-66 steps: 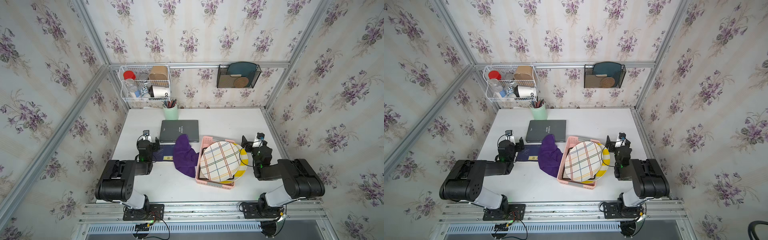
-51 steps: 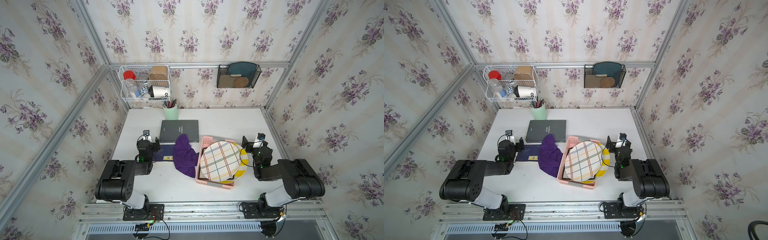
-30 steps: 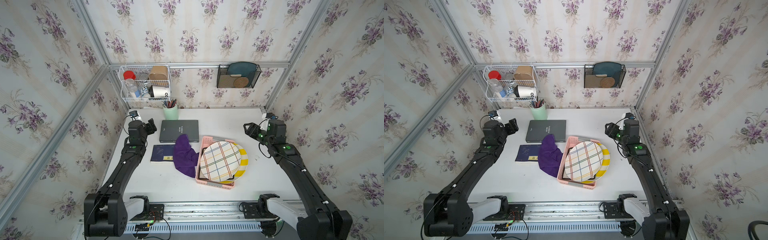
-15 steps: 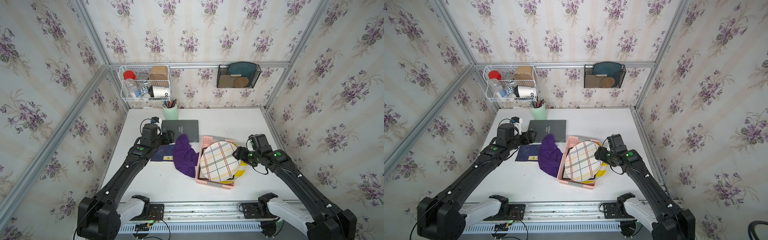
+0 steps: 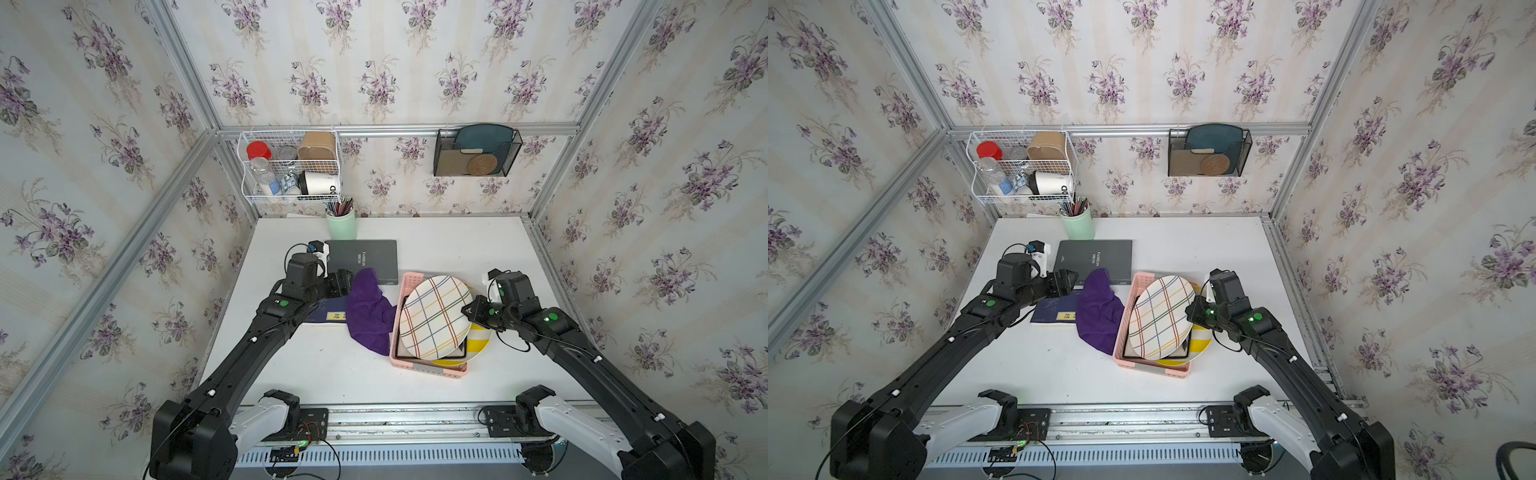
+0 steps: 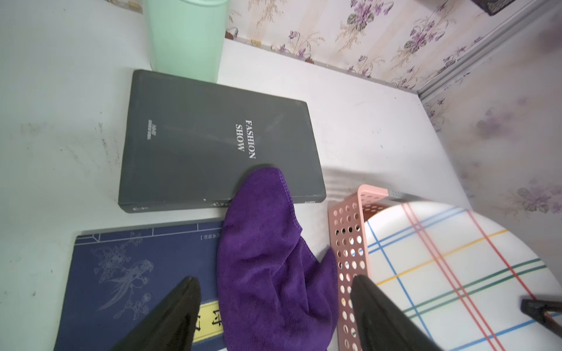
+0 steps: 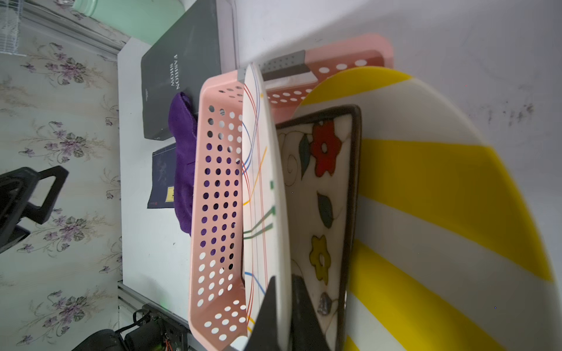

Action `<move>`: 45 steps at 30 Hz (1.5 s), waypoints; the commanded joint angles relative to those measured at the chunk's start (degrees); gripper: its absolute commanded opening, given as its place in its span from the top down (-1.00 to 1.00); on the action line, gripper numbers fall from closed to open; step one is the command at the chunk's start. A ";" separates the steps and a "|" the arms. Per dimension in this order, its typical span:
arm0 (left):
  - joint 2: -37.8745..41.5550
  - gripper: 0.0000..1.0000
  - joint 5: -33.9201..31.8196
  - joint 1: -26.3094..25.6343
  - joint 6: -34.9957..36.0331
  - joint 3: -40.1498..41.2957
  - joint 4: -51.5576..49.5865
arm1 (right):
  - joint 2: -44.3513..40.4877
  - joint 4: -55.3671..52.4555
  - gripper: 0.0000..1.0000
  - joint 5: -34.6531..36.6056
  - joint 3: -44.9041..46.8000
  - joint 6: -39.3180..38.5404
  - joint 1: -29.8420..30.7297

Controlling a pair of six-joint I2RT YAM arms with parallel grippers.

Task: Wipe the wet plate dry
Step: Pick up the plate from the bin, then pick up the towel at the center of the board.

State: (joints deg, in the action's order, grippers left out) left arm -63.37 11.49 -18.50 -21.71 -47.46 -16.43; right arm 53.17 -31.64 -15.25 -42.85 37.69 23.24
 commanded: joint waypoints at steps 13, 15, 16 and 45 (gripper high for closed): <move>-11.46 -0.27 -15.47 -15.08 3.20 -4.62 -20.31 | -14.58 25.79 1.00 9.67 -2.67 1.04 0.00; -17.93 -0.20 -14.06 -17.40 6.32 -7.71 -19.99 | -12.95 25.54 1.00 8.88 -3.02 0.90 0.03; -20.86 -0.18 -13.59 -18.24 7.02 -8.81 -19.81 | -12.25 25.47 1.00 8.36 -3.19 0.96 -0.01; -22.20 1.00 -19.70 -23.33 6.69 -15.95 -20.27 | -12.67 24.07 1.00 9.91 -1.90 4.08 0.00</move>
State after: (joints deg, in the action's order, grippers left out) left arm -91.37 -6.61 -42.48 -13.37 -61.19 -37.01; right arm 40.56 -12.29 -6.02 -44.82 40.51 23.24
